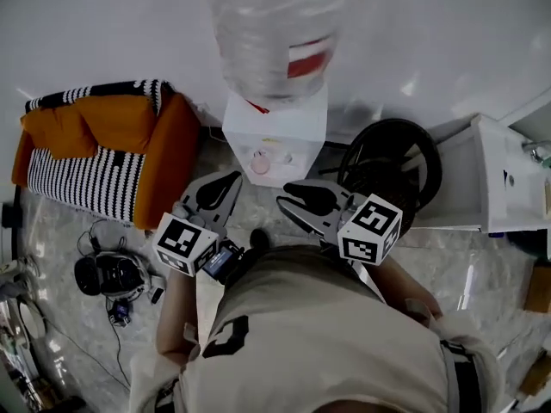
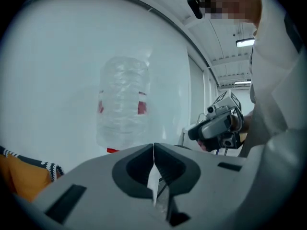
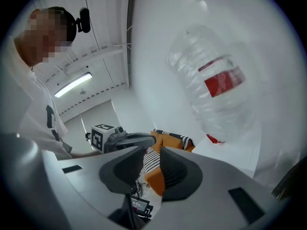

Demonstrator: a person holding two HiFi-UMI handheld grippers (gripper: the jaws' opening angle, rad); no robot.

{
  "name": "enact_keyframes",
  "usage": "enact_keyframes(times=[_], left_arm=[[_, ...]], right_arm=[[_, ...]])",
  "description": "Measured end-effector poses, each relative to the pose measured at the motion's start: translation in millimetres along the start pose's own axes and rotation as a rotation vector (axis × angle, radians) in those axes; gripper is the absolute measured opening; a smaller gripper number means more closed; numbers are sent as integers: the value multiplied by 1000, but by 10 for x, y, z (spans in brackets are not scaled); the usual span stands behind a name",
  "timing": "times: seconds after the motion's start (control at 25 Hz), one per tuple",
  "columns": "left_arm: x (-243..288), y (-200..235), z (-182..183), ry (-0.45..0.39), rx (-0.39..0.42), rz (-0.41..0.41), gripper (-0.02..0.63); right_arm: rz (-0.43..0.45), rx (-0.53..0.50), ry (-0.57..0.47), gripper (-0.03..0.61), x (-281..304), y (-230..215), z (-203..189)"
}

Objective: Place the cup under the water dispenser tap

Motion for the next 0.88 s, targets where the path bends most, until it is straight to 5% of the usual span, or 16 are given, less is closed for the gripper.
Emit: enact_keyframes(times=[0.08, 0.16, 0.32, 0.6, 0.88], left_arm=[[-38, -92, 57, 2, -14, 12, 57], [-90, -173, 64, 8, -30, 50, 57], [-69, -354, -2, 15, -15, 132, 57], [-2, -647, -34, 14, -74, 146, 57], [214, -1164, 57, 37, -3, 102, 57]], right_arm=[[18, -15, 6, 110, -100, 33, -6], [57, -29, 32, 35, -198, 92, -39], [69, -66, 50, 31, -453, 126, -182], [91, -125, 75, 31, -678, 120, -316], [65, -91, 55, 28, -983, 38, -414]])
Point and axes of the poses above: the fingertips, and each gripper's own axes: x forward along the fingers, y to its left, z out of its top, the point moved 8 cm from there along -x, backward along the fingers, and after that the axes turned 7 degrees about y, right-handed, at the moved point
